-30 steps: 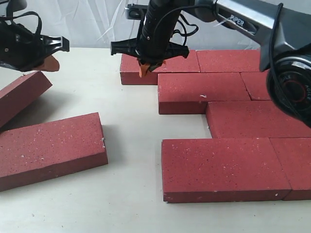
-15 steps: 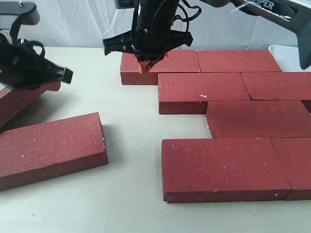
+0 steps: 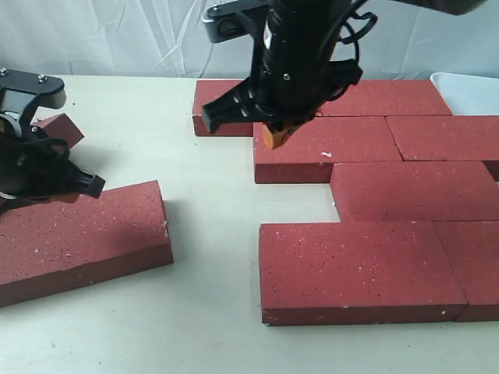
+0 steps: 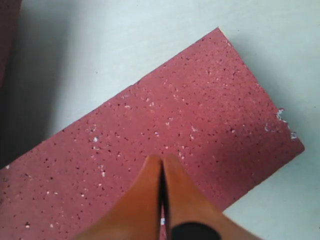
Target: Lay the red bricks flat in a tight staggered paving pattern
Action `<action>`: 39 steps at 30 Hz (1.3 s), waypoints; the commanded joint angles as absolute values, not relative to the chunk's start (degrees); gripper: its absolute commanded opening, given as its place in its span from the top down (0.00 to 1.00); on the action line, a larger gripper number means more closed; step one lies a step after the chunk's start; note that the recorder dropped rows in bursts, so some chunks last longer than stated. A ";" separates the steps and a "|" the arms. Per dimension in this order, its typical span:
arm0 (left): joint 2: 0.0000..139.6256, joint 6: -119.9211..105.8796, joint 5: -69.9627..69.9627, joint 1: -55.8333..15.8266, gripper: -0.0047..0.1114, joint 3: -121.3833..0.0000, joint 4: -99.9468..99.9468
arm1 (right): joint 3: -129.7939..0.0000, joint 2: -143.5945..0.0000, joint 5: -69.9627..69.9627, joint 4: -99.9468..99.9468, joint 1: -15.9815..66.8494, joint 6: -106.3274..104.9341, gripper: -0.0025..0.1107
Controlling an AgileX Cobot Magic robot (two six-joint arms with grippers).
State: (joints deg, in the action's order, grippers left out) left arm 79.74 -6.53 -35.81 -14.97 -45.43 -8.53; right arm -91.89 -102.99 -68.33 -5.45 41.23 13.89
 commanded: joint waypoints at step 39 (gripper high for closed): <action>95.57 2.19 -37.41 -20.68 0.96 -49.55 5.12 | -71.17 -92.91 -50.02 14.92 24.60 -1.66 0.99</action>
State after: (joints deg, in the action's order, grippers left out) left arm 94.41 3.43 -40.49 -20.82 -49.76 6.70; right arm -71.41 -93.42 -50.85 14.66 24.87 -1.27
